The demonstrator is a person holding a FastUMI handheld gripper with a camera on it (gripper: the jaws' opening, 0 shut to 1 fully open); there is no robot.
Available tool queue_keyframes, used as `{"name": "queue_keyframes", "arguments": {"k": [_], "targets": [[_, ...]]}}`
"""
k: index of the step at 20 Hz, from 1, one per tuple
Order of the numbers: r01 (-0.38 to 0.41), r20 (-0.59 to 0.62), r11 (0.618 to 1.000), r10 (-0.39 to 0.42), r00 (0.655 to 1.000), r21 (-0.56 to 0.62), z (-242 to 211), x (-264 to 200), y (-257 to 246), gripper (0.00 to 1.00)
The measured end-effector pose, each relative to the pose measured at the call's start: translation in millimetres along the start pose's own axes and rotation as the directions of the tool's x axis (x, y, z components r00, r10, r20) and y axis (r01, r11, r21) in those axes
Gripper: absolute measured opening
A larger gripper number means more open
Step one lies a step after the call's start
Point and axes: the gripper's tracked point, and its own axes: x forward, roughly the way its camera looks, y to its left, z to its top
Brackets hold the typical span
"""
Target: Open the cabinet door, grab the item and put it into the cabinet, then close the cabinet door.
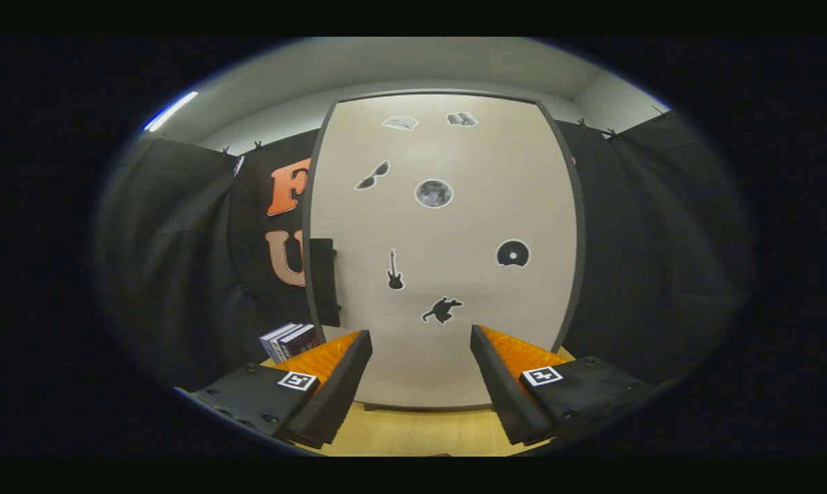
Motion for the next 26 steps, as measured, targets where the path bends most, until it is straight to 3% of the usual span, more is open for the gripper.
{"name": "queue_keyframes", "arguments": {"k": [12, 26], "targets": [[0.198, 0.025, 0.979, -0.199, 0.980, 0.041, -2, -87, -113, 0.94], [0.331, 0.029, 0.939, -0.334, 0.942, 0.093, -22, -139, -196, 0.93]]}}
